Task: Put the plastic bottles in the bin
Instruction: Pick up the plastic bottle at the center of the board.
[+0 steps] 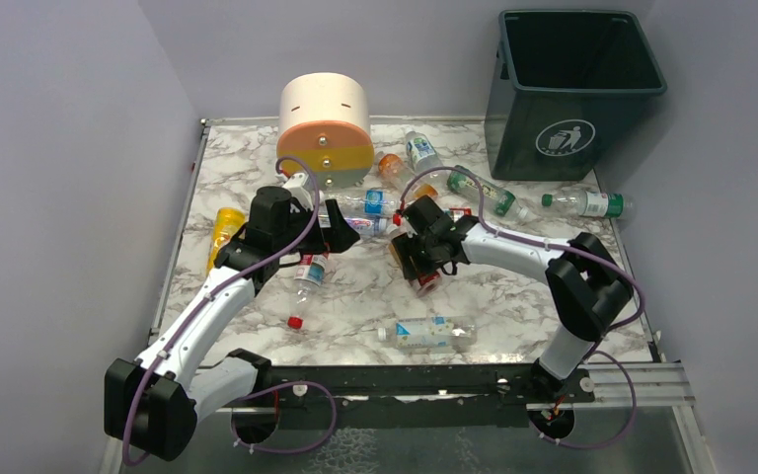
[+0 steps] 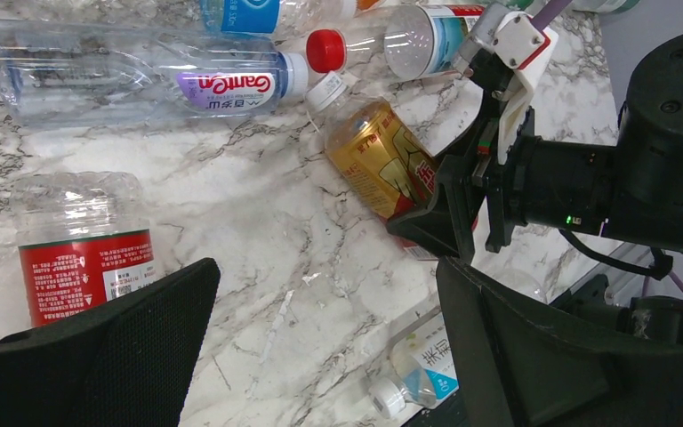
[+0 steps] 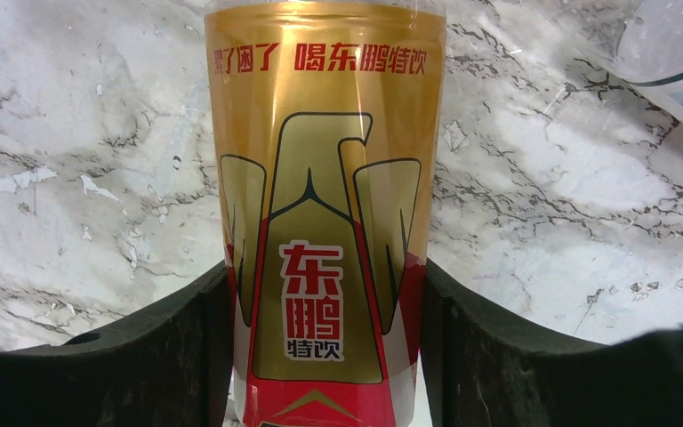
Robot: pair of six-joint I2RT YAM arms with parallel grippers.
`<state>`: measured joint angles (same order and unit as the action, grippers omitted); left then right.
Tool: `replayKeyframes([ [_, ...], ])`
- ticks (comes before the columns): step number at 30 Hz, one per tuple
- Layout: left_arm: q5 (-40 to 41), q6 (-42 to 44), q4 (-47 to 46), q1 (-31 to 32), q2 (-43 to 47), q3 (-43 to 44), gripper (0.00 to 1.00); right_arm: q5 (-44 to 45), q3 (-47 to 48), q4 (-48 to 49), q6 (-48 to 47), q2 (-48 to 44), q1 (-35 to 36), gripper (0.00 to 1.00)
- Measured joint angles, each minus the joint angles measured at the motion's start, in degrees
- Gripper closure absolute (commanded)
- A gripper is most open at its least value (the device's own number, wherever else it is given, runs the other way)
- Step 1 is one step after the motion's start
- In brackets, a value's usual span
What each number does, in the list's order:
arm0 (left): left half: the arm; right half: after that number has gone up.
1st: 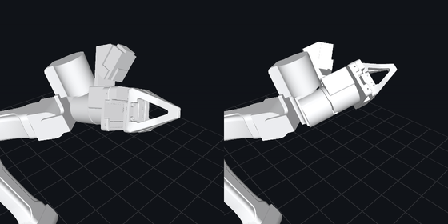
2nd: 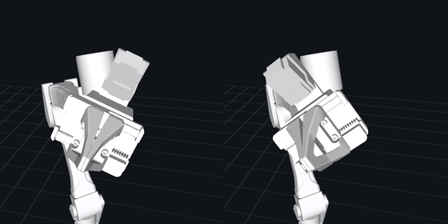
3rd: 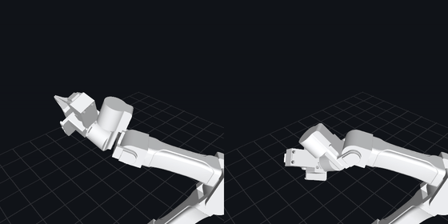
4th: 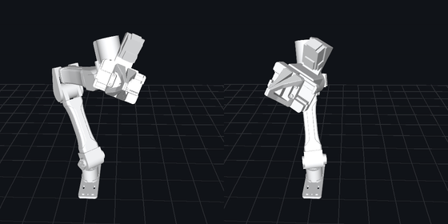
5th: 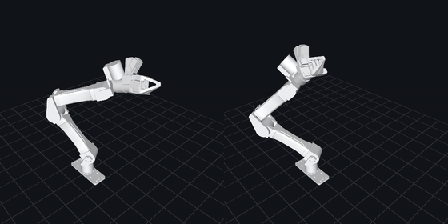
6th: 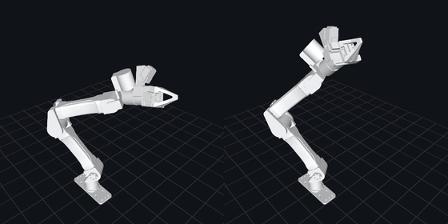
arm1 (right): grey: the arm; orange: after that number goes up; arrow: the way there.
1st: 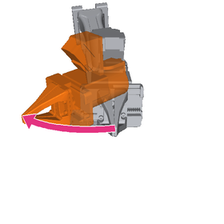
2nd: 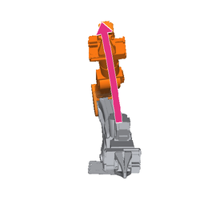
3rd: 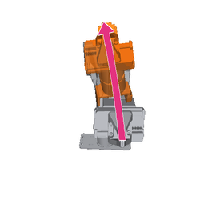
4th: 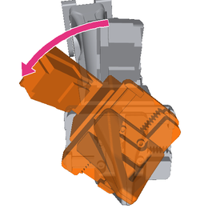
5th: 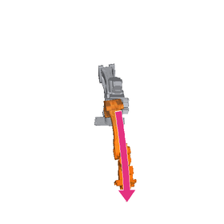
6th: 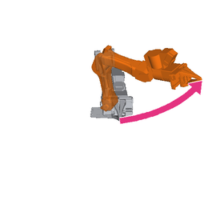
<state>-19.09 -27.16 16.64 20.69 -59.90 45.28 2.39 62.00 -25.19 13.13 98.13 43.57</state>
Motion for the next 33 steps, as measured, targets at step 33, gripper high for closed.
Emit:
replayKeyframes([
  [33,-1.5,-0.7,-3.8,0.0,-0.8,-2.7,0.01,4.1,24.9,-10.1,-3.5,-10.6,-8.9,0.48],
])
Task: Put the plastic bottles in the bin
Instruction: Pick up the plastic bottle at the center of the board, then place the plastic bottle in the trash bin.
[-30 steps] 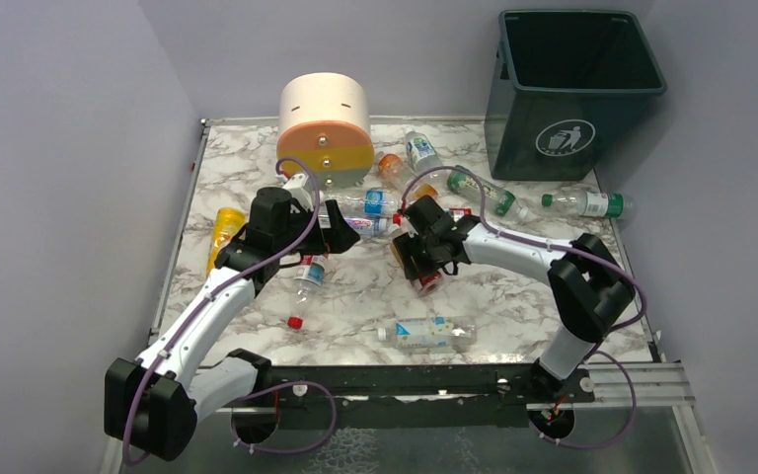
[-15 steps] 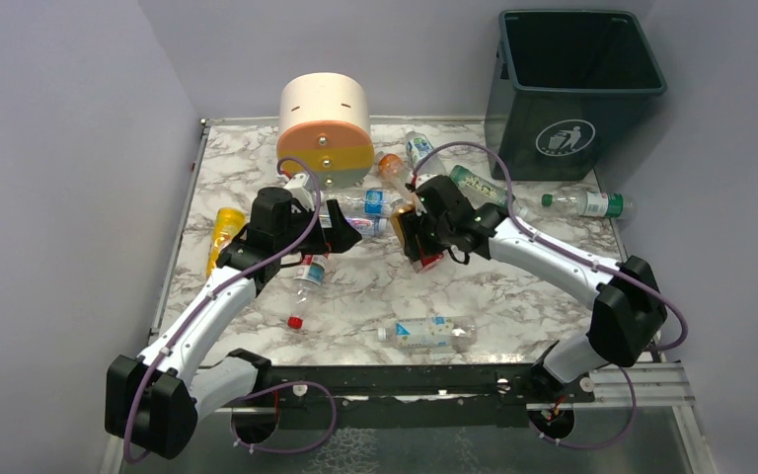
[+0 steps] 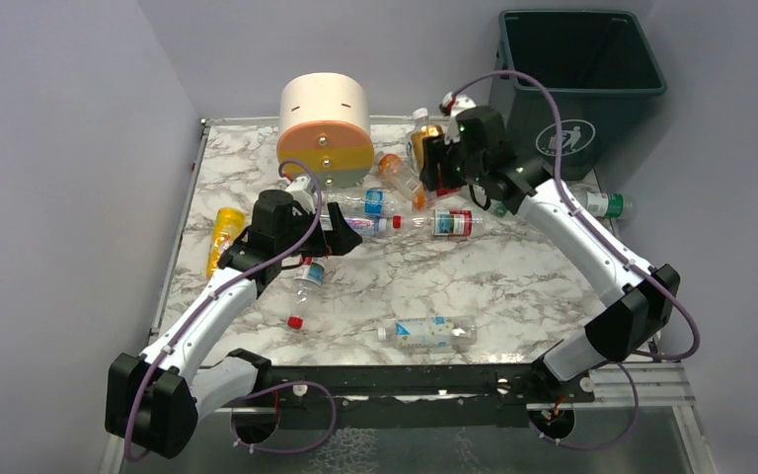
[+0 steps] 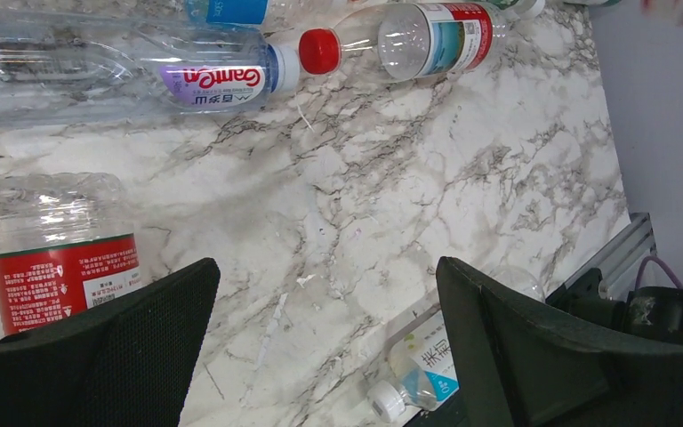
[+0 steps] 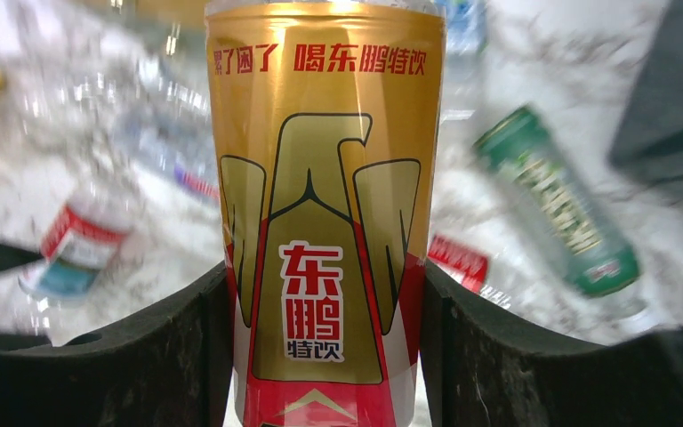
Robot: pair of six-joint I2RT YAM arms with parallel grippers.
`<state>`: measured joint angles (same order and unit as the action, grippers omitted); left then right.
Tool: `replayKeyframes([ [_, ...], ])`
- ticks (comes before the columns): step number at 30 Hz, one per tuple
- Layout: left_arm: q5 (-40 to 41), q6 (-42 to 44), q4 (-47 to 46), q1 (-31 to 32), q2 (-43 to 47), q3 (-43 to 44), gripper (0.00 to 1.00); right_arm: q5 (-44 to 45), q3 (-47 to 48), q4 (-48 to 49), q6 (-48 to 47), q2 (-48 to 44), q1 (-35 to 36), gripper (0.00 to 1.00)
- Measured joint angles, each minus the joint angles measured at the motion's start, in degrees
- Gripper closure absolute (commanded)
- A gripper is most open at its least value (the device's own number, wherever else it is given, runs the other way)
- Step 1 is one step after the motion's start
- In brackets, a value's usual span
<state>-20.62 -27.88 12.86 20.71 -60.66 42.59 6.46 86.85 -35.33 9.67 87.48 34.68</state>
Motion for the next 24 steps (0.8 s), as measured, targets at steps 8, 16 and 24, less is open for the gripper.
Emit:
replayKeyframes([
  [8,-1.1,-0.1,-0.8,0.0,0.0,-1.7,0.01,-2.9,22.3,-1.2,-0.3,6.7,-11.9,0.48],
  [16,-1.4,-0.3,-0.9,0.0,0.3,-2.4,0.01,-7.7,39.8,-0.5,1.2,13.8,-22.9,0.46],
  [24,-2.4,-0.9,-0.9,0.2,1.2,-3.0,0.01,-13.9,42.8,4.1,5.0,19.5,-31.8,0.43],
])
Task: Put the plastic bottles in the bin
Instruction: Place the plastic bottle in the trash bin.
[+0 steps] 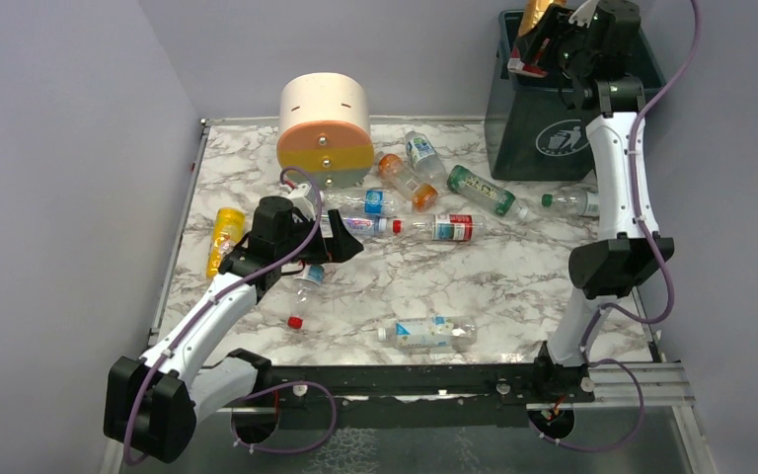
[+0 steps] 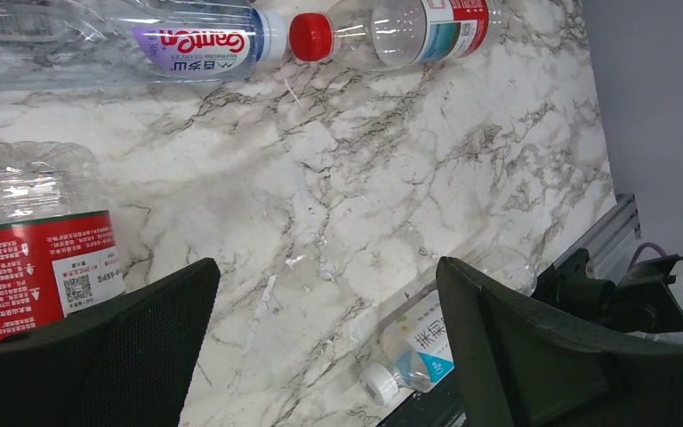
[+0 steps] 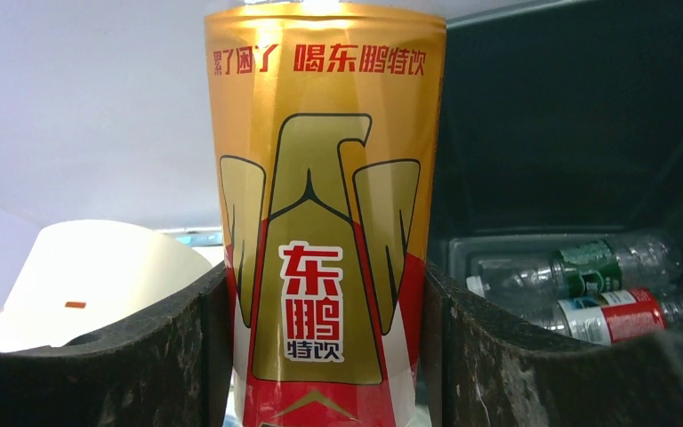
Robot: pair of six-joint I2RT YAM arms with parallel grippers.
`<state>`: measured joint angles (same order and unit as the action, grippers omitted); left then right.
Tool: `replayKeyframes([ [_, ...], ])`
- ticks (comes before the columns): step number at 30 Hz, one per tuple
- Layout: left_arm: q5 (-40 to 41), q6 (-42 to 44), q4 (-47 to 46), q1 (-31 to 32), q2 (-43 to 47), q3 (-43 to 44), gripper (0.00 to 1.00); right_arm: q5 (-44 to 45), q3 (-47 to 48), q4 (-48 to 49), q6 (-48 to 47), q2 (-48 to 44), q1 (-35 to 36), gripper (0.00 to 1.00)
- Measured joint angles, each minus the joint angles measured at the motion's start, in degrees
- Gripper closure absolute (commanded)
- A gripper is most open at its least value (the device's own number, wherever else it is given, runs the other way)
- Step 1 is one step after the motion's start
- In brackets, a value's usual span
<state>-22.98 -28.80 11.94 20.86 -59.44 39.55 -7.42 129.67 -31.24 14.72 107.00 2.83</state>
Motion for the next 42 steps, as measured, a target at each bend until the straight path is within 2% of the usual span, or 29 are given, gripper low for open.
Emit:
replayKeyframes([
  [9,-0.7,-0.3,0.9,0.3,0.3,0.0,0.01,-5.6,6.5,4.0,3.5,7.6,-3.9,0.33],
  [17,-0.9,-0.3,1.0,0.3,0.3,0.0,0.01,-6.7,5.0,6.3,3.8,8.3,-4.7,0.14],
  [22,-0.9,-0.3,1.0,0.5,0.3,0.1,0.01,-6.8,4.0,6.3,3.7,8.3,-4.8,0.09],
  [30,-1.0,-0.2,1.7,0.6,0.3,1.1,0.01,-7.0,3.7,5.5,3.7,7.5,-4.8,0.07],
  [35,-1.2,0.8,3.2,0.6,0.1,3.7,0.01,-8.4,-5.0,4.5,4.4,-0.5,-4.8,0.07],
  [42,-2.0,2.3,6.1,0.6,0.2,6.2,0.01,-15.3,-26.7,5.0,7.6,-21.7,-4.8,0.06],
])
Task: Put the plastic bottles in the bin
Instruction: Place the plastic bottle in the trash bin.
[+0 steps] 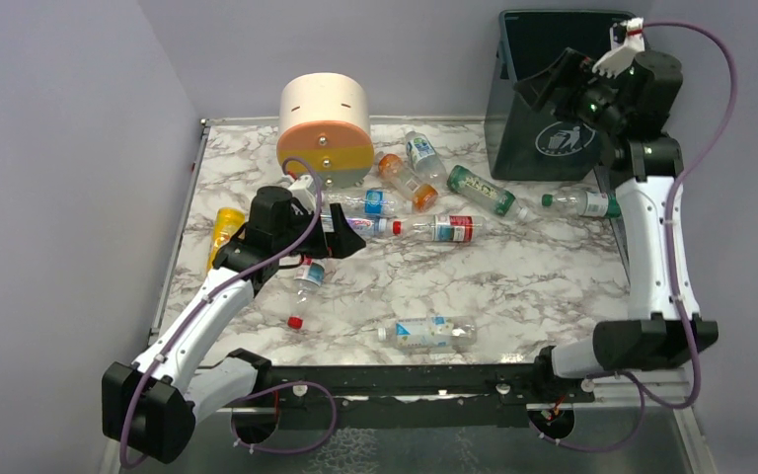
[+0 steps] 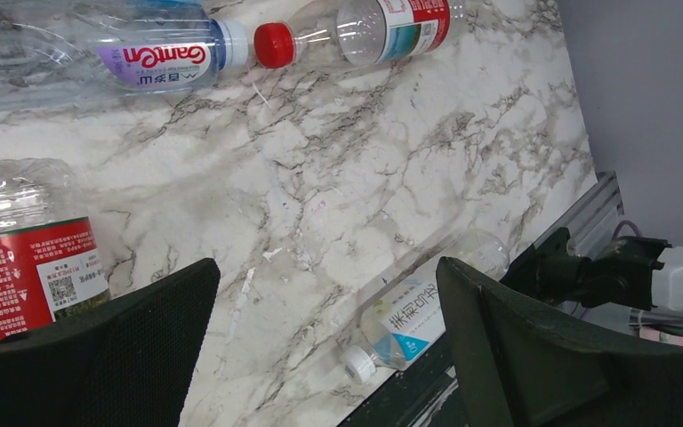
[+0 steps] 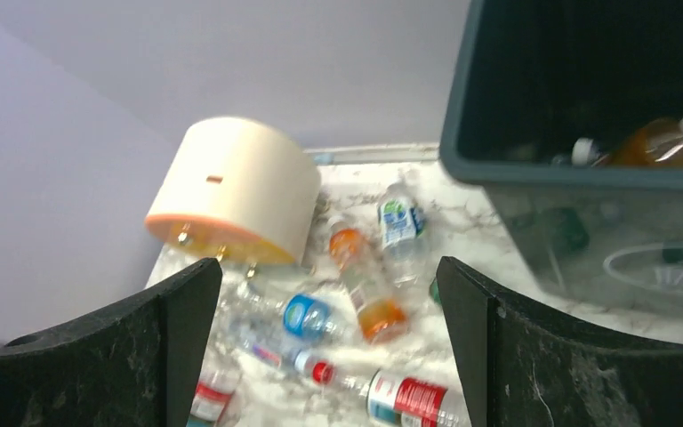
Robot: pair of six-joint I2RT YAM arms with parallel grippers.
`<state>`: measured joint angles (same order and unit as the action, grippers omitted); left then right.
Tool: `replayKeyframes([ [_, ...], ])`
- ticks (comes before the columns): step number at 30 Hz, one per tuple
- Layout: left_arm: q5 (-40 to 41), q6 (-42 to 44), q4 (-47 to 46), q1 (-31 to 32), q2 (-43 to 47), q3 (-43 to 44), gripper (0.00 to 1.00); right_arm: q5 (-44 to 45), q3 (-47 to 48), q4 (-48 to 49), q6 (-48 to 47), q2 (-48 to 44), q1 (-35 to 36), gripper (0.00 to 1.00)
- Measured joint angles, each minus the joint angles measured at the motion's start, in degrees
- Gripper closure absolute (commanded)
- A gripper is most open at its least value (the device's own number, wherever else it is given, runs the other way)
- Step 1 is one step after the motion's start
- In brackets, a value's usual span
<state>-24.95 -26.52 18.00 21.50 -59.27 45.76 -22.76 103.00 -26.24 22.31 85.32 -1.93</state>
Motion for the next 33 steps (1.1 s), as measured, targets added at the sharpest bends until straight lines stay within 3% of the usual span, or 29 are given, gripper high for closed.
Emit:
replayKeyframes([
  [5,-1.3,-0.4,2.8,0.0,0.5,1.8,0.01,-4.2,-7.6,-3.1,0.2,-9.1,0.0,0.05],
  [14,-5.6,-4.5,5.5,3.7,-0.6,7.1,0.01,-10.1,-10.8,-15.0,-1.3,-12.4,0.1,0.05],
  [20,-3.1,-5.6,5.6,12.3,-3.8,8.5,0.01,-13.2,-19.0,-16.3,-1.3,-16.2,0.1,0.05],
  [33,8.1,-2.2,8.2,36.9,-20.2,19.6,0.01,-12.3,-19.9,-16.4,-1.5,-16.4,1.7,0.05],
])
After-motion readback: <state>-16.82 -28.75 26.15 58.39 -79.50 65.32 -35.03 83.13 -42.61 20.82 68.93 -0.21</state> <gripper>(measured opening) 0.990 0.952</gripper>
